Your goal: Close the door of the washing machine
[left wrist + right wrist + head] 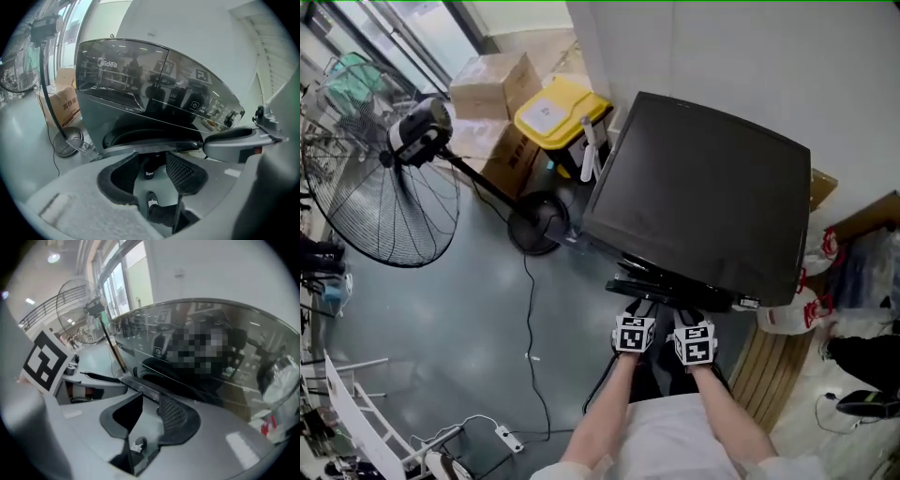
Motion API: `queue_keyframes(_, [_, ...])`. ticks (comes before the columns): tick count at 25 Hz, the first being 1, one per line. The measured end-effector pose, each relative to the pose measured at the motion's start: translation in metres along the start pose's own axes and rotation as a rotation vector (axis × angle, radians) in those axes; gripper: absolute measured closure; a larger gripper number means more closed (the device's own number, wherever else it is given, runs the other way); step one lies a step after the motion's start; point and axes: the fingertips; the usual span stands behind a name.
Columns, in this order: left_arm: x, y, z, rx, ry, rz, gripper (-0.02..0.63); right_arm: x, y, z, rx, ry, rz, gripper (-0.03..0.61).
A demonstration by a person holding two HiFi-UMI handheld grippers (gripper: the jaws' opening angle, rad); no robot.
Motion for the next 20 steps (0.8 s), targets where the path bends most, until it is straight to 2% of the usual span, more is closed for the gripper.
queue_keyframes(5, [0.01, -0.01, -0.002, -0.022, -0.022, 0.005, 0.43, -0.006, -0.009, 0.008, -0.063, -0.293, 0.023, 0.48])
queue_keyframes(8, [0.018, -0.015, -0.003, -0.036, -0.024, 0.019, 0.431, -0.003, -0.015, 0.006, -0.093, -0.406, 0.032, 0.483])
queue_keyframes(10, [0.021, -0.018, -0.003, -0.042, -0.024, 0.022, 0.431, -0.001, -0.017, 0.006, -0.107, -0.43, 0.04, 0.494])
queue_keyframes(12, [0.022, -0.021, -0.003, -0.058, -0.017, 0.029, 0.464, -0.002, -0.021, 0.008, -0.124, -0.439, 0.04, 0.495])
queue_keyframes(13, [0.022, -0.022, -0.002, -0.069, -0.012, 0.032, 0.559, -0.004, -0.022, 0.011, -0.136, -0.451, 0.04, 0.5])
queue_keyframes(14, [0.022, -0.022, -0.001, -0.078, -0.01, 0.034, 0.611, -0.007, -0.023, 0.013, -0.149, -0.47, 0.042, 0.511])
queue_keyframes(17, [0.021, -0.023, 0.003, -0.081, -0.018, 0.036, 0.609, -0.01, -0.025, 0.021, -0.183, -0.522, 0.054, 0.537])
queue_keyframes(20, [0.019, -0.026, 0.01, -0.105, -0.029, 0.036, 0.61, -0.011, -0.025, 0.024, -0.218, -0.53, 0.067, 0.552])
Point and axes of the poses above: the fingertips, and each gripper's own axes: y backward along the fingers, z to its right, x out of its top, and after that the axes turned 10 degrees about -x, right-handed
